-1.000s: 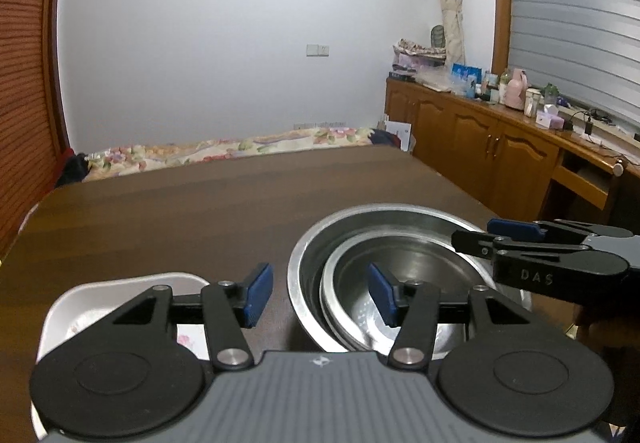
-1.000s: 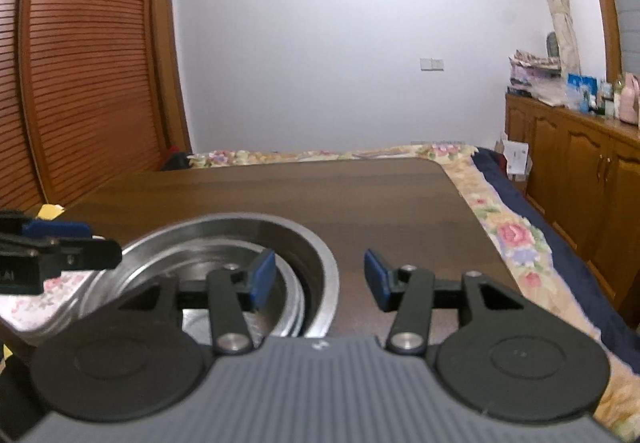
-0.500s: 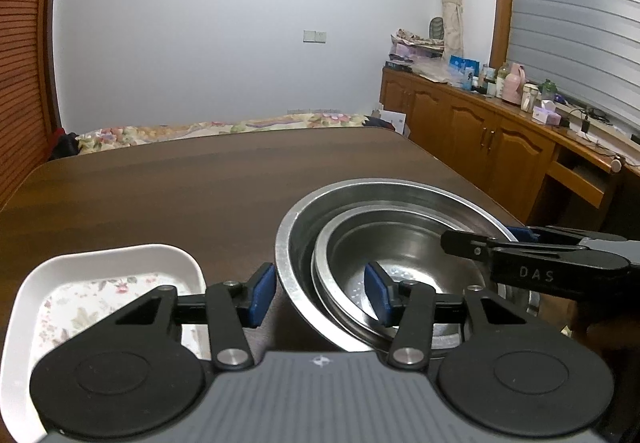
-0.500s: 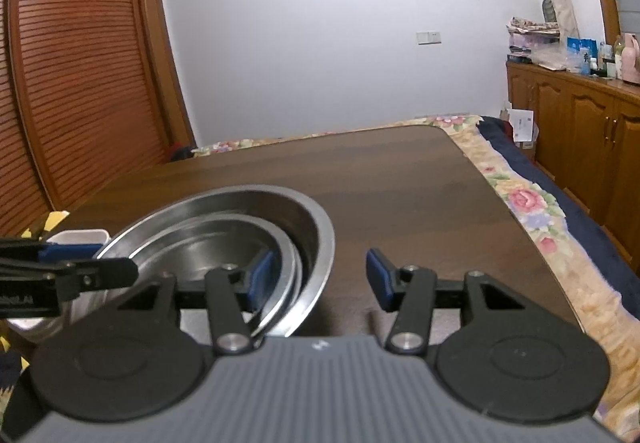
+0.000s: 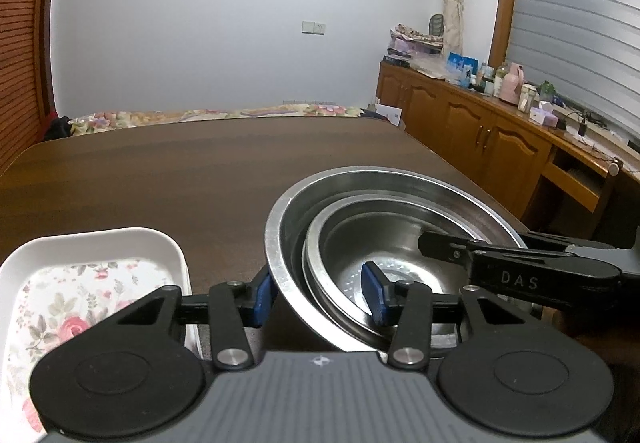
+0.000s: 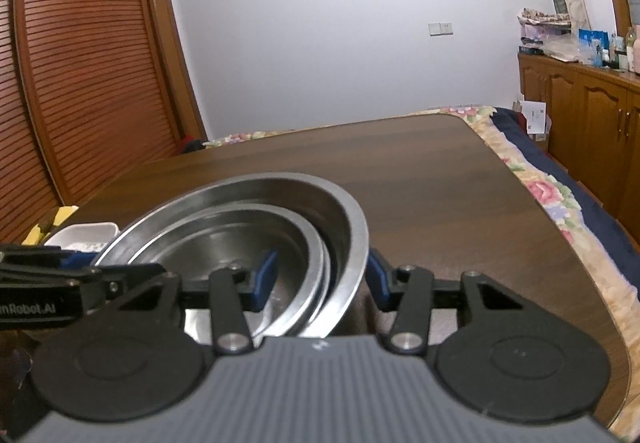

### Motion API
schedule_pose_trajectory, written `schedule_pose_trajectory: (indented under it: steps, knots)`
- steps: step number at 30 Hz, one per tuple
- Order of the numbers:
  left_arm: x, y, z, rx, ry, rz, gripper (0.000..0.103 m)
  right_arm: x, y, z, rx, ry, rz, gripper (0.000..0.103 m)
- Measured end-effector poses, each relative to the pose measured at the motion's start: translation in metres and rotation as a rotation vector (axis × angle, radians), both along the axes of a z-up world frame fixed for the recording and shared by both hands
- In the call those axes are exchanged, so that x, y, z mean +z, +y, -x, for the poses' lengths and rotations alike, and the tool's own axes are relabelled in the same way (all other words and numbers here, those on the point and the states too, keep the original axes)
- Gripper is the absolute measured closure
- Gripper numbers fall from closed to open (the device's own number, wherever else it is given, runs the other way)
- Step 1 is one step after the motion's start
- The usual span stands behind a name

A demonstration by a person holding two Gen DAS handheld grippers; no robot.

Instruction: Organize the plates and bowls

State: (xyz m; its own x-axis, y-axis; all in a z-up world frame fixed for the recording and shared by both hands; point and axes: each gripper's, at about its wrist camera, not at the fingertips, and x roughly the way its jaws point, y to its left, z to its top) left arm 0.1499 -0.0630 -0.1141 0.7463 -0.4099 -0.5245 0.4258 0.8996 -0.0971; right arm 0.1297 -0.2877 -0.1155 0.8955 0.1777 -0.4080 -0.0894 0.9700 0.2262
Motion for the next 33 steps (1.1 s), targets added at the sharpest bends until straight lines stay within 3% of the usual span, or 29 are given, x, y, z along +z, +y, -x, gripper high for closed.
schedule_pose_trajectory:
  steps: [5,8,11,19,23,33]
  knots:
    - [-0.001,-0.001,-0.001,-0.004,-0.004,0.009,0.056,-0.005,-0.006,-0.001,0.005,0.003,-0.059,0.064]
    - [-0.001,0.000,0.001,-0.009,-0.003,0.015,0.064,-0.004,-0.006,0.000,0.018,-0.005,-0.060,0.074]
    - [0.002,0.001,0.003,-0.015,0.002,0.011,0.068,-0.003,-0.004,0.002,0.012,-0.015,-0.043,0.076]
    - [0.038,0.009,0.018,-0.005,-0.059,0.019,0.069,0.017,0.003,0.014,0.003,-0.061,0.005,0.076]
    - [0.060,0.015,0.027,0.006,-0.077,0.042,0.069,0.038,0.003,0.023,0.011,-0.099,-0.008,0.076]
    - [0.104,0.027,0.054,0.016,-0.125,0.009,0.068,0.081,0.004,0.038,0.040,-0.149,-0.052,0.077]
